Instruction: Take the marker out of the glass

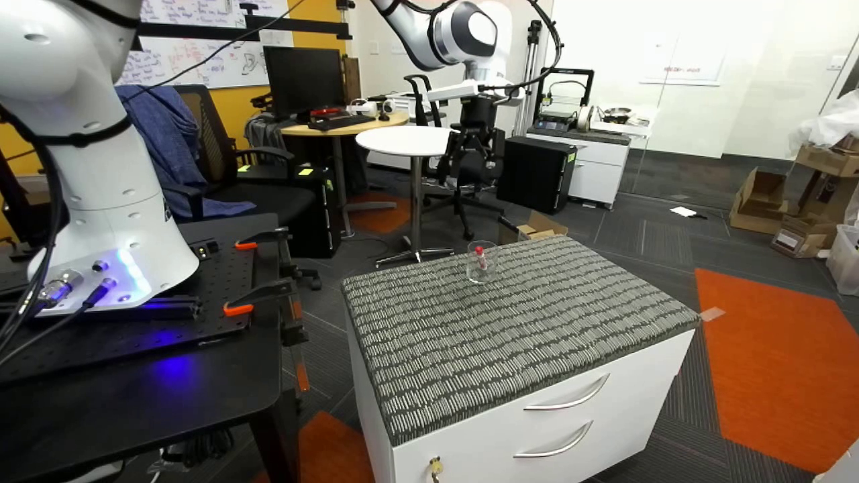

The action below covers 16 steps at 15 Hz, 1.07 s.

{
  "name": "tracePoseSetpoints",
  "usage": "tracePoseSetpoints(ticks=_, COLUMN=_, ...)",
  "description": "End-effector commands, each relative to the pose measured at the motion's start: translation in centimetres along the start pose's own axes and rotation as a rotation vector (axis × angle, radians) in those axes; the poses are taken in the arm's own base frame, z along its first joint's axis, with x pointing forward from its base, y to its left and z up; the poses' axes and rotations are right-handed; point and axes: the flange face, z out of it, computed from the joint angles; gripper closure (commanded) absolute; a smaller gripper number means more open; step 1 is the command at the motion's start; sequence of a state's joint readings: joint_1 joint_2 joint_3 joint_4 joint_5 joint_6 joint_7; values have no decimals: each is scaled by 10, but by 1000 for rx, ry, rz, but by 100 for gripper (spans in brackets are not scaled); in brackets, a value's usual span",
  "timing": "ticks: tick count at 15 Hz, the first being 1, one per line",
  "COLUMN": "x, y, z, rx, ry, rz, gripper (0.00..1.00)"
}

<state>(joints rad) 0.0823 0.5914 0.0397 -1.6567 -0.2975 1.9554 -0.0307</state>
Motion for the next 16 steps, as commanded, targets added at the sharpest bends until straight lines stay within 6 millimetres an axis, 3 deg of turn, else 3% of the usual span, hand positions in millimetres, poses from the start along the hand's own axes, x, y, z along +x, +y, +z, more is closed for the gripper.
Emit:
tracePoseSetpoints(ticks=1, x=0, y=0, z=-1, rx=0, ry=-1, rz=0, gripper=0)
tracePoseSetpoints(ticks=7, x=20, y=9, z=16, rx=12, ry=38, rz=9, gripper=0)
tracePoseSetpoints(ticks=16, x=66, y=5, z=49, rx=22, ry=32, rz=1, gripper=0)
